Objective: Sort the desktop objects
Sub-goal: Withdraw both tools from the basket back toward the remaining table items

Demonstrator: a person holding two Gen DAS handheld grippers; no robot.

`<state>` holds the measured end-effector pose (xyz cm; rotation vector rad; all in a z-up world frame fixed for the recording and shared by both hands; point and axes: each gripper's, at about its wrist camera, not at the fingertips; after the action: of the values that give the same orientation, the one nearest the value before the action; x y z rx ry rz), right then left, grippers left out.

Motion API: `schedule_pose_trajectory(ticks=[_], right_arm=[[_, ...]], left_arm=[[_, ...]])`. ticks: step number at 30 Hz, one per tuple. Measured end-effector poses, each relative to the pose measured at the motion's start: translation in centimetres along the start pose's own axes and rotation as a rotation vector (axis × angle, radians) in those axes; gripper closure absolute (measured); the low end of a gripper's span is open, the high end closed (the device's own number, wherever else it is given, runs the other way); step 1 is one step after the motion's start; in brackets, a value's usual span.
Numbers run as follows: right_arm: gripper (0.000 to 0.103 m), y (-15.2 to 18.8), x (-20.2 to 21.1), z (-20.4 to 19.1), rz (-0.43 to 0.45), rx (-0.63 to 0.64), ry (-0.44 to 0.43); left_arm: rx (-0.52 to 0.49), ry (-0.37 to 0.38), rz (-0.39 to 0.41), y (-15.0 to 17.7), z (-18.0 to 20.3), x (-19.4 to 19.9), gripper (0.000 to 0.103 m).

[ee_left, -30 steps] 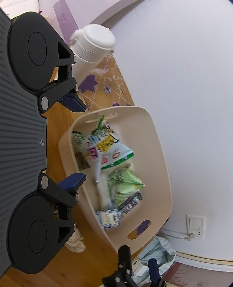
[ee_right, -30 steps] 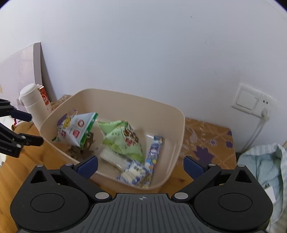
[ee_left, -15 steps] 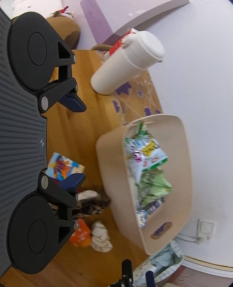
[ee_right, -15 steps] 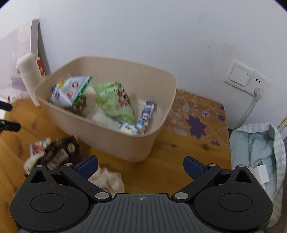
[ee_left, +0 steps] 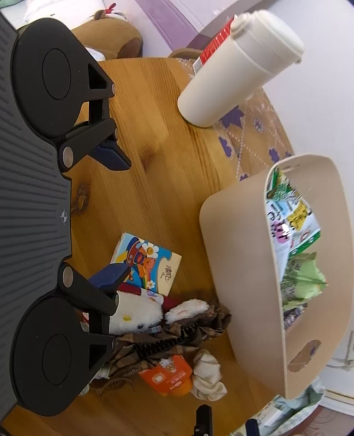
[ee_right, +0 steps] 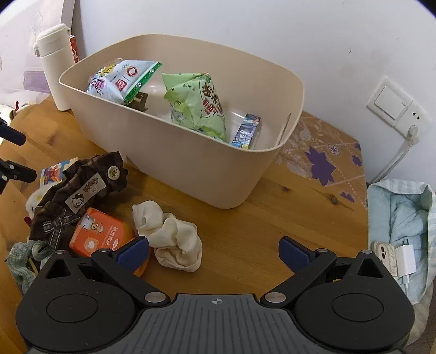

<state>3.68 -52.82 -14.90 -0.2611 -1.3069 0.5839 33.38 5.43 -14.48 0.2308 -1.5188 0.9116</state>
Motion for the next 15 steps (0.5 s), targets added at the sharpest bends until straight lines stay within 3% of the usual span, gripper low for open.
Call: schedule_pose_trajectory(ticks=[6, 15], right_arm=[[0.000, -0.3, -1.2, -0.5, -0.020, 0.010, -0.009], [0.000, -1.0, -2.5, -1.3, -0.028, 0.024, -0.056]], left_arm=[[-0.032, 0.021, -0.037, -0.5, 0.1, -1.8, 0.027], [-0.064, 0.119, -0.061, -1.6, 0.6, -3.5, 0.025]])
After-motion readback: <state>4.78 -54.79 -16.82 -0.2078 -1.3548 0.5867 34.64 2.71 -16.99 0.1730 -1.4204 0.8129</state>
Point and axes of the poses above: each gripper's, at about its wrist camera, not at the fingertips, and x roughly against the way its jaws point, z to its right, y to its underside, and after that the axes turned 10 degrees about y, right-handed
